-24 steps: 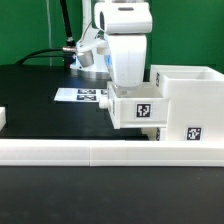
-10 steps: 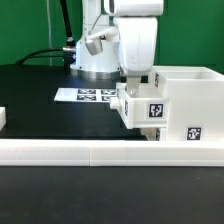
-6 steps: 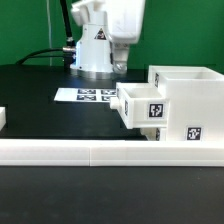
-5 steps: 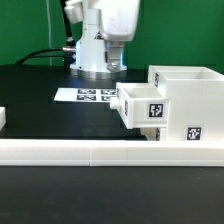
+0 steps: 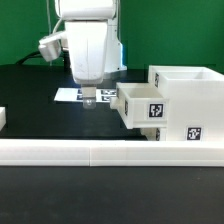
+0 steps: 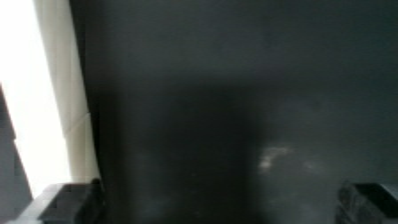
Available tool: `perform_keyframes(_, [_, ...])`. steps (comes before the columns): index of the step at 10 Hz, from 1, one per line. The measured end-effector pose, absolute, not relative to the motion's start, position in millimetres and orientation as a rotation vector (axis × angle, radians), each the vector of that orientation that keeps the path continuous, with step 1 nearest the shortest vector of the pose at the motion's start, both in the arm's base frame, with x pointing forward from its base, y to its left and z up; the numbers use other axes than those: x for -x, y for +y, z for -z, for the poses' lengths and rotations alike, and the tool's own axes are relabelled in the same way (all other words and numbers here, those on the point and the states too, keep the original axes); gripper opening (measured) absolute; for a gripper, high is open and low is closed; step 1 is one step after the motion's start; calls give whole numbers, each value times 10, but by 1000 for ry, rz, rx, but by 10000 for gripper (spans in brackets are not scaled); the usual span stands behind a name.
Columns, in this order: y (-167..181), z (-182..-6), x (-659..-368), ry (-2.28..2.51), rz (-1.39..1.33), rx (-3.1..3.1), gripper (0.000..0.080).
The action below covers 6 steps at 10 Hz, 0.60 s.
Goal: Assemble drawer
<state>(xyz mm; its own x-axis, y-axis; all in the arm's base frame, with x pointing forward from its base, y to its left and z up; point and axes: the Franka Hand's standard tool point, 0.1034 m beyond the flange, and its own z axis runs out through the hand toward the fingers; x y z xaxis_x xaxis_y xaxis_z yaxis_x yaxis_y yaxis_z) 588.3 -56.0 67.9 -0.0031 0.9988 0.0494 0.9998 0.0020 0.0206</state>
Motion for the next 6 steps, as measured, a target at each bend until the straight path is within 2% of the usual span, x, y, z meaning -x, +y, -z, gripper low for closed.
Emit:
perform_keyframes(2, [-393,-610,-5856,-2208,77,2181,648])
perform_keyframes(6, [-429,-589,-5848,-2224,80,2157,648])
